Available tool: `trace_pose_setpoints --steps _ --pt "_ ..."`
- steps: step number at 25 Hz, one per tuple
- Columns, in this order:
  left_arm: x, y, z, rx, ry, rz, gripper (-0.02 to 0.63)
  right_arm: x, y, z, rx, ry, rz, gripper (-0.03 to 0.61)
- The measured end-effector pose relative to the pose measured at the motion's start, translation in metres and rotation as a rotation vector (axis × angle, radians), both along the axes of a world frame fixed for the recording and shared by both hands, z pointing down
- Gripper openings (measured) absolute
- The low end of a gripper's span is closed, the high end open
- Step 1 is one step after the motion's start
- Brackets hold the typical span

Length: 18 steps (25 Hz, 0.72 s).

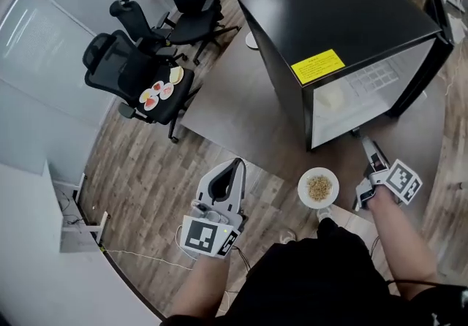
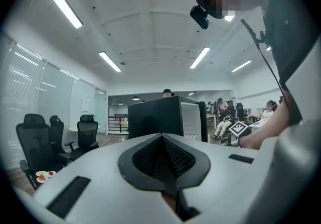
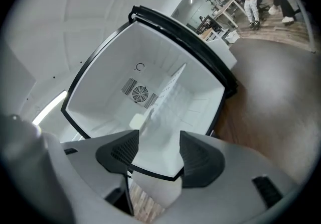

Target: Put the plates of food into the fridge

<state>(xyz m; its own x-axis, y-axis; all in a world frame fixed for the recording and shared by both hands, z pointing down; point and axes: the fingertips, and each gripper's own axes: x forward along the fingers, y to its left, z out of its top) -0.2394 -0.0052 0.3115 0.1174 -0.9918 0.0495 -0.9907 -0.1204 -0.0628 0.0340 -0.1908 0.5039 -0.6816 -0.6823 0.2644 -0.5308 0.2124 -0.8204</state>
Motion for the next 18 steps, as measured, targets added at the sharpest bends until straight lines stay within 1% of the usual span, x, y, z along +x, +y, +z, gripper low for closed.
trace_pose_setpoints --steps 2,4,7,9,11,13,15,18 --pt "0.003 -0.003 0.005 0.005 0.017 0.039 0.003 0.019 0.011 0.002 0.015 0.073 0.037 0.262" --pt "0.001 0.0 0.009 0.012 0.025 0.064 0.003 0.029 0.025 0.007 0.04 0.137 0.061 0.264" --pt "-0.007 0.006 0.011 0.018 0.029 0.088 0.003 0.033 0.045 0.013 0.041 0.161 0.1 0.264" --pt "-0.004 0.008 0.016 0.008 0.033 0.115 0.003 0.043 0.059 0.015 0.035 0.151 0.128 0.262" --pt "0.002 0.007 0.023 -0.004 0.04 0.144 0.003 0.054 0.07 0.02 0.04 0.177 0.15 0.262" --pt "0.006 0.008 0.029 -0.016 0.041 0.175 0.003 0.063 0.083 0.03 0.05 0.235 0.164 0.262" --pt "0.01 0.01 0.031 -0.021 0.035 0.205 0.003 0.07 0.099 0.044 0.068 0.321 0.161 0.262" --pt "0.016 0.013 0.029 -0.005 0.021 0.231 0.003 0.073 0.118 0.062 0.084 0.426 0.141 0.262"
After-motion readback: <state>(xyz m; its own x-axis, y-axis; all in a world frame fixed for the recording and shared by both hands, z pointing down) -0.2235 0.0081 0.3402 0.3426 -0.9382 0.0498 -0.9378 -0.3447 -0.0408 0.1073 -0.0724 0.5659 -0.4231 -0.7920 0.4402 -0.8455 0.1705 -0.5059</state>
